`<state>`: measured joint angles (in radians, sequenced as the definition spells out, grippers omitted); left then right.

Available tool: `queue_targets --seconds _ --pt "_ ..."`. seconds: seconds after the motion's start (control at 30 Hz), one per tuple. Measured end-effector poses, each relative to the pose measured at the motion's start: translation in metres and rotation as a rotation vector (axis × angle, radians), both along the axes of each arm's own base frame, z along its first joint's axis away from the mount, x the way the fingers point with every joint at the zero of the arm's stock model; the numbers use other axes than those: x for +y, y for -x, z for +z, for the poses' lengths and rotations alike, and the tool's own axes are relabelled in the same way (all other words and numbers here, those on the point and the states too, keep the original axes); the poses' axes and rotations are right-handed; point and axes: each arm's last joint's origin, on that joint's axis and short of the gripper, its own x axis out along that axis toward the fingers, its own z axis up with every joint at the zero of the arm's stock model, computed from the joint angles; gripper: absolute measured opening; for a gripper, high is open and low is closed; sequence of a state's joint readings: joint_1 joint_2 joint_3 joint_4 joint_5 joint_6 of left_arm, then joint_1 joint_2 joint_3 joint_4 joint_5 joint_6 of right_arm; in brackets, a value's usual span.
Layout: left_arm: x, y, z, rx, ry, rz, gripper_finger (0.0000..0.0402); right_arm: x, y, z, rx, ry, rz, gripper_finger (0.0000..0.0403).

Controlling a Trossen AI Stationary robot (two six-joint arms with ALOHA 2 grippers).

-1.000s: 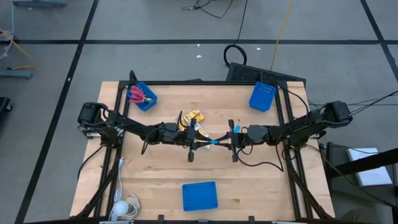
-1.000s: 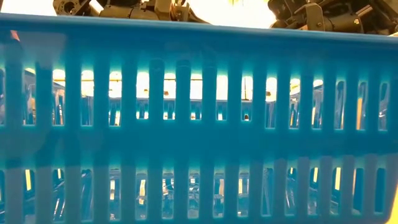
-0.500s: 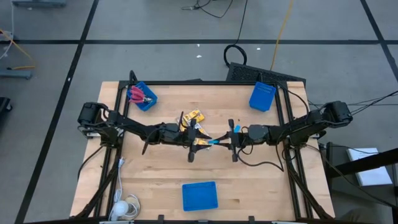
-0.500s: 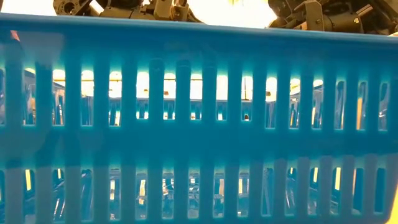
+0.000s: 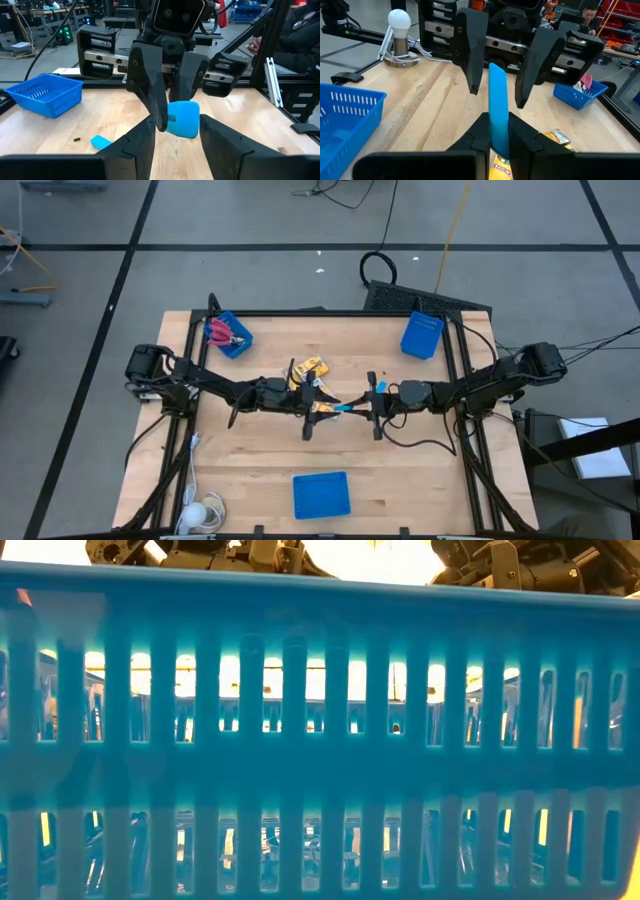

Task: Pick & Place School Supplies
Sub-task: Put the blue eraser into the bottom blue bin

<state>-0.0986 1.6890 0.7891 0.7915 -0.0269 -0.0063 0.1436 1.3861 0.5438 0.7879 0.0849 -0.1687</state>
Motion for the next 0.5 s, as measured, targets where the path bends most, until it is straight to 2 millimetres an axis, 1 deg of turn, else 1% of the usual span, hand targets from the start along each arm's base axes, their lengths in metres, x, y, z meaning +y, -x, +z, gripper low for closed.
queue_targets --seconds 0.17,0.37,0.5 --pt "0.0 0.0 0.002 -0.022 0.002 0.0 0.0137 0.0 0.0 0.0 0.0 -0.008 0.0 0.0027" --pt "0.001 -0.008 -0.011 -0.061 0.0 0.003 0.0132 0.0 0.0 0.0 0.0 -0.008 0.002 0.0027" --pt "0.006 -0.01 -0.013 -0.069 0.003 0.014 0.0131 0.0 0.0 0.0 0.005 -0.008 -0.002 0.0028"
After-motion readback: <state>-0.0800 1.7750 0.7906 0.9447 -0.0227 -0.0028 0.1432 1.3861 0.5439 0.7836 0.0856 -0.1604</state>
